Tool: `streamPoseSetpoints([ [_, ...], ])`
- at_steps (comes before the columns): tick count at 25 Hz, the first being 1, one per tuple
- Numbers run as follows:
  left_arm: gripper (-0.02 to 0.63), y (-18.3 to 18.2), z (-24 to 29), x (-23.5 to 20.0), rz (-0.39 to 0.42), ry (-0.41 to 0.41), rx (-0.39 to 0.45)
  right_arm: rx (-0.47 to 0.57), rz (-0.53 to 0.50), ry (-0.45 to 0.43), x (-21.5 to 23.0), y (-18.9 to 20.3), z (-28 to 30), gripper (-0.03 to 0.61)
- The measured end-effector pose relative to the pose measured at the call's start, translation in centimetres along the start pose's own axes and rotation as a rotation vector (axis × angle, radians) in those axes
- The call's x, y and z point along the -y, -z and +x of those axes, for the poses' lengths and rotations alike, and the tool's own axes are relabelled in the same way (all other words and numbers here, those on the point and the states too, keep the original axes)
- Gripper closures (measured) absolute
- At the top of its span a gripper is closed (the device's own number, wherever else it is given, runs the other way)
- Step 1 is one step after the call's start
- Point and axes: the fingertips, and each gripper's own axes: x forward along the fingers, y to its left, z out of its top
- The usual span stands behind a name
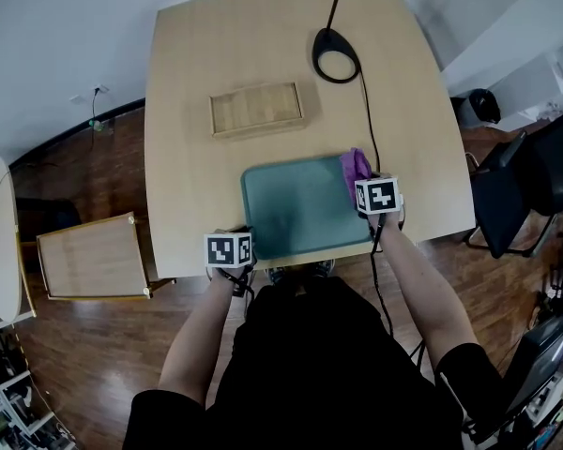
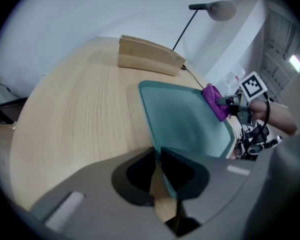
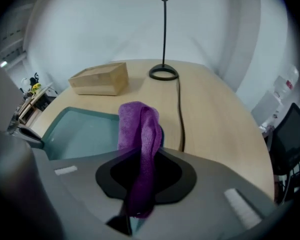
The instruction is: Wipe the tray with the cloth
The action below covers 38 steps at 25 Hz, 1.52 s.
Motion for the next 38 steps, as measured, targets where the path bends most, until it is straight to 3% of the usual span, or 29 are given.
streamPoseSetpoints([
  [3,0.552,-0.2,0.0,0.0,0.0,0.004,0.002,-0.022,0.029,0.022,-0.1,-0.1,0.3,0.52],
  [8,0.552,-0.1,-0.1,0.2,-0.013,0.027,0.016,-0.008,0.041,-0.041,-4.4,-1.1,0.5,0.522],
  [15,0.554,-0.2,-0.4,0.3,-0.049,0.072,0.026,-0.053,-0.12,-0.212,-15.6,-0.9,0.7,0.522],
  [20,0.554,-0.3,-0.4,0.4,-0.043,0.092,0.034,-0.013,-0.224,-0.37,-25.6,-2.1,-0.3,0.522],
  [23,0.554,-0.4,-0.5,0.4,-0.051,0.107,0.038,-0.028,-0.285,-0.378,-29.0,-2.2,-0.6,0.52],
  [26,0.554,-0.4,-0.5,0.4,-0.055,0.115,0.038,-0.02,-0.317,-0.332,-29.9,-2.6,-0.9,0.52],
  [33,0.554,-0.4,-0.6,0.3,-0.05,0.112,0.027,-0.018,-0.391,-0.324,-29.8,-2.1,-0.7,0.52],
  [38,0.554,-0.3,-0.4,0.1,-0.034,0.084,0.025,-0.015,-0.35,-0.323,-27.3,-1.7,-0.9,0.518],
])
